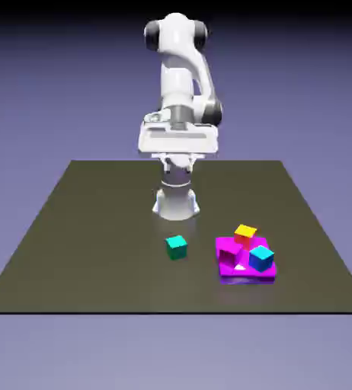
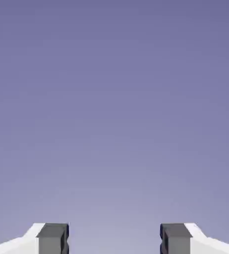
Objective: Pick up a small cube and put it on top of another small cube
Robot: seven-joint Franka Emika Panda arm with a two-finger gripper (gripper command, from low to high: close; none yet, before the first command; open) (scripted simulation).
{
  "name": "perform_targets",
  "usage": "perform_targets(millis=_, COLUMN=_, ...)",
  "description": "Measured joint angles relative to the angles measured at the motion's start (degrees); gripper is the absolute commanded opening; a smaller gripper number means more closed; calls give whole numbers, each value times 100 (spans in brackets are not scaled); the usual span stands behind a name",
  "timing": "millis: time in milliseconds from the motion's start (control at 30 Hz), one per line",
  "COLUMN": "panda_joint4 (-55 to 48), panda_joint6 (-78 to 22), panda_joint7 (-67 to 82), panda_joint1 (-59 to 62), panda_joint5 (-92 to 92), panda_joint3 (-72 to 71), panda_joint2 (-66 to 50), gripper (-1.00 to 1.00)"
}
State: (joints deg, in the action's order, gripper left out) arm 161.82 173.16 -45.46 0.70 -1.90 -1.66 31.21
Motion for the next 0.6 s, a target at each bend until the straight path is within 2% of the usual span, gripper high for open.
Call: perform_targets(millis=600, panda_joint4=1197, panda_joint6=-1237, panda_joint7=-4395, panda_joint1=2035, panda_joint5=-2778, panda_joint3=-2431, panda_joint2=-2113, gripper=0)
